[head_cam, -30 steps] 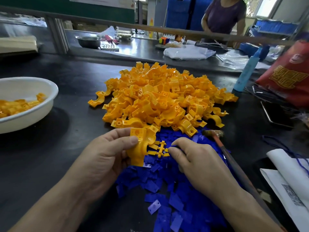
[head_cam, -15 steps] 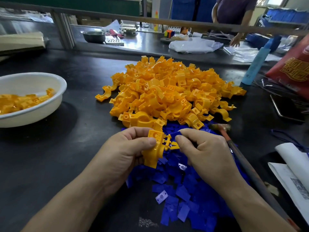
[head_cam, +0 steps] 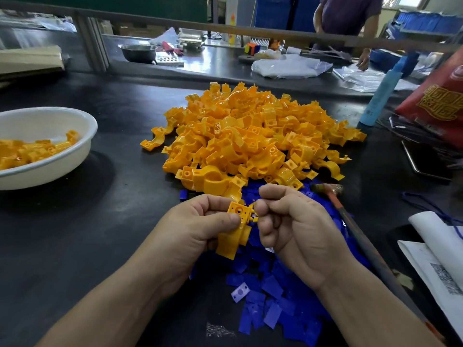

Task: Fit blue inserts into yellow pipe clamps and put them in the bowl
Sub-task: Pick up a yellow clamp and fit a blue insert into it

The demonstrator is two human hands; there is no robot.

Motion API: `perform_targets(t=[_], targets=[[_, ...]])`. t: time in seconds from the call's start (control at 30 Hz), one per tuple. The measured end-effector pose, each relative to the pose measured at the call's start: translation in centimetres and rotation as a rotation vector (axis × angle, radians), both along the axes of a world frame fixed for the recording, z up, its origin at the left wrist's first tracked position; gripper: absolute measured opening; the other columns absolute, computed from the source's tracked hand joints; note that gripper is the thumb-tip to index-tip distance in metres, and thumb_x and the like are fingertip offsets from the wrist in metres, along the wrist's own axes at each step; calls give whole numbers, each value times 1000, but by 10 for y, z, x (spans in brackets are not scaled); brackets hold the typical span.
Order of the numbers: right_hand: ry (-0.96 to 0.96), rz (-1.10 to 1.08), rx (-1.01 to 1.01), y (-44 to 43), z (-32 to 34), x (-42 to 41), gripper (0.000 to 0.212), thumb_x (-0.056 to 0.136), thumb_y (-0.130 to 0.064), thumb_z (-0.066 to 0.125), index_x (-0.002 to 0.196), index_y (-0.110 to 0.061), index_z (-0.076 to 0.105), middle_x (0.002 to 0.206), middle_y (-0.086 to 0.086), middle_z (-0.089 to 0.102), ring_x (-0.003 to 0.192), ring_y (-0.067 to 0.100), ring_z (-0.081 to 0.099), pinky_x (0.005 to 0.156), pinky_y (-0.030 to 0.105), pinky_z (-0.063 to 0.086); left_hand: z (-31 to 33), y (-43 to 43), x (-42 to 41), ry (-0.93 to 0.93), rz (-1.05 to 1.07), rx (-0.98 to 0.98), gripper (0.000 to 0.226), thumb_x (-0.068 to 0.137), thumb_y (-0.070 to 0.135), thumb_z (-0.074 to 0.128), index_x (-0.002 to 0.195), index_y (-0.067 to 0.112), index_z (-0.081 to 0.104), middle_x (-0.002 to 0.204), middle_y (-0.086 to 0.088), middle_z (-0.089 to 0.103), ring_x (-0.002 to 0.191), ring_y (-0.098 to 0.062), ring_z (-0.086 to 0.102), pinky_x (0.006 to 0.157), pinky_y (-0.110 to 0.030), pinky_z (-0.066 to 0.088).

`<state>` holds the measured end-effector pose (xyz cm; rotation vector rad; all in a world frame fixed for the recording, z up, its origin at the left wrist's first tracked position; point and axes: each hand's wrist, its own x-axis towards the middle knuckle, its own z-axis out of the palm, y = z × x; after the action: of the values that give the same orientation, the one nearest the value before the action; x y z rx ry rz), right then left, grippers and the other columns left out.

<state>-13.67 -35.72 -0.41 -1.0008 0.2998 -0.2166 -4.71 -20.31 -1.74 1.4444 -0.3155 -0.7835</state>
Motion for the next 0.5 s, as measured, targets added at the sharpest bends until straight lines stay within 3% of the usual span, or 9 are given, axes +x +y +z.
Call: perform_targets(t=[0.13, 0.2, 0.23, 0.3, 0.4, 0.47, 0.5], targets=[[-28, 23, 32, 0, -2, 1, 21, 88, -13, 50, 102, -2, 62, 75, 11, 65, 56, 16, 61, 45, 25, 49, -2, 0, 0, 5, -11, -16, 46, 64, 25, 76, 108, 13, 69, 94, -10, 77, 76, -19, 72, 62, -30, 56], [1, 14, -109, -1, -2, 0, 17, 91, -22, 56, 94, -8, 66, 74, 9, 64, 54, 15, 59, 43, 24, 48, -2, 0, 1, -4, 7, -12, 48, 62, 27, 76, 108, 14, 69, 94, -10, 77, 75, -19, 72, 61, -28, 56], [33, -1, -279, -2, -2, -1, 16, 91, -27, 59, 89, -14, 68, 72, 5, 64, 52, 14, 57, 42, 23, 47, -1, 0, 3, -13, 25, -4, 50, 60, 29, 76, 108, 15, 69, 95, -10, 76, 76, -19, 72, 62, -29, 56], [131, -46, -809, -7, 1, -6, 15, 85, -43, 61, 84, -29, 67, 69, -3, 64, 52, 9, 56, 43, 21, 46, -1, 2, 7, -27, 76, 1, 51, 60, 31, 77, 108, 17, 69, 95, -10, 76, 78, -20, 72, 64, -32, 56], [373, 144, -1576, -9, 2, -12, 54, 68, -79, 46, 105, -41, 56, 73, -10, 62, 67, 5, 58, 55, 28, 48, 0, 5, 14, -31, 160, -25, 49, 61, 30, 76, 107, 17, 68, 87, -6, 76, 73, -19, 72, 60, -31, 55], [487, 296, -1911, -2, -4, -10, 67, 68, -85, 39, 119, -43, 43, 87, -12, 63, 83, 12, 60, 64, 33, 48, -1, 6, 16, -29, 183, -37, 49, 60, 29, 75, 107, 16, 66, 83, -4, 75, 70, -17, 71, 56, -29, 55], [460, 302, -1973, 3, -8, -8, 64, 73, -82, 40, 121, -41, 42, 93, -11, 63, 88, 16, 60, 66, 34, 49, -1, 6, 16, -25, 181, -39, 49, 60, 29, 75, 107, 16, 66, 82, -4, 75, 69, -17, 71, 55, -28, 55]])
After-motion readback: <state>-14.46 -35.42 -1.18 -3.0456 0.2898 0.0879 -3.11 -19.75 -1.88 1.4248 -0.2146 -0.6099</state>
